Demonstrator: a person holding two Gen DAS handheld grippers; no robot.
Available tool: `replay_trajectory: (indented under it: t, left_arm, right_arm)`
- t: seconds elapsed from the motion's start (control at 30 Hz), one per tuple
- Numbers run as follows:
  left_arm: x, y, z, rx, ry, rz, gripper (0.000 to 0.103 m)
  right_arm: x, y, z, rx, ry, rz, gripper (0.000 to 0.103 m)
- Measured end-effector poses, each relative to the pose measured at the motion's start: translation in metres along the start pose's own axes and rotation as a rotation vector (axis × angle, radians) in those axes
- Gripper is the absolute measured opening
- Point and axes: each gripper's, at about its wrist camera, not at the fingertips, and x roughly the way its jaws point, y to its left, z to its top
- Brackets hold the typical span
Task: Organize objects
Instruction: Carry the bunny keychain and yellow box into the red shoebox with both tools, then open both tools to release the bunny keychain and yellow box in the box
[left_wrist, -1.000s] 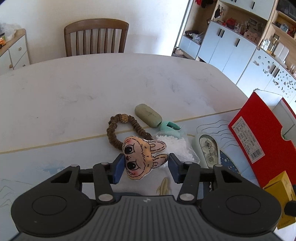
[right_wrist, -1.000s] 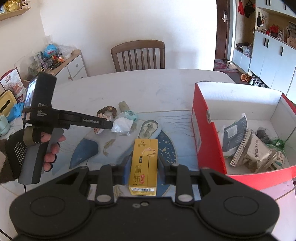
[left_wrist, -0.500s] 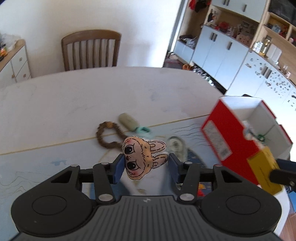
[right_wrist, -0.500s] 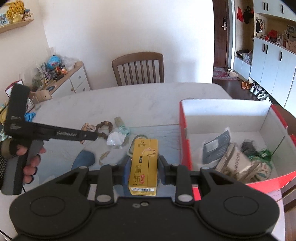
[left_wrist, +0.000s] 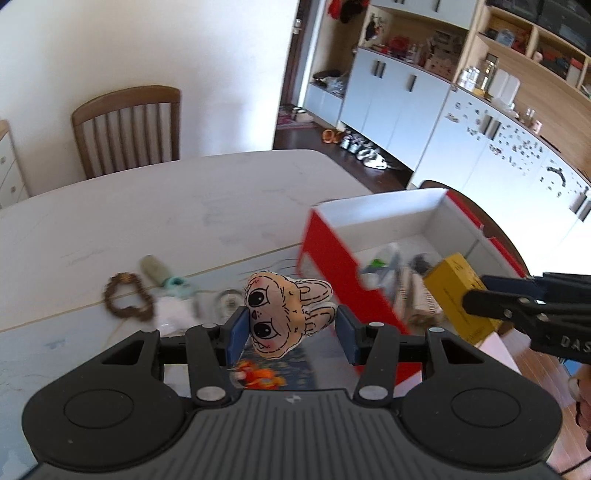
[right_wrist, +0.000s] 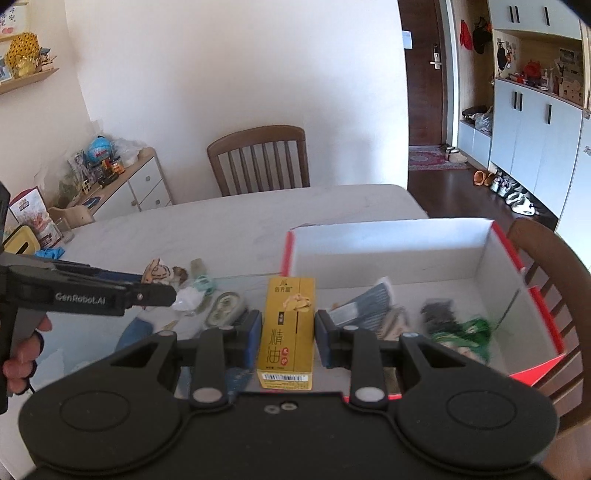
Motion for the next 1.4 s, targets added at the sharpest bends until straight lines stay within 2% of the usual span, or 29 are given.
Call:
replay_trajectory:
  t: [0.37, 0.63, 1.0, 1.4]
  left_arm:
    - [0.036, -0.085, 0.013, 0.082, 0.036, -0.050, 0.050]
    - [0.074, -0.131, 0.021, 0.140, 0.086, -0.037, 0.050]
    - [0.124, -0.159, 0.028, 0.140, 0.160, 0.011, 0.050]
    - [0.168, -0.158, 0.030, 0.119, 0.257, 0.058, 0.050]
  right_arm:
    - [-0.007, -0.073, 0.008, 0.008, -0.019, -0.056, 0.029]
    - [0.010, -0.116, 0.010, 0.017, 0.008, -0.102, 0.029]
    - [0.051, -0.154, 0.011, 0.032, 0.054, -0.095, 0.029]
    - [0.087, -0.160, 0.004, 0.025, 0.146, -0.078, 0.029]
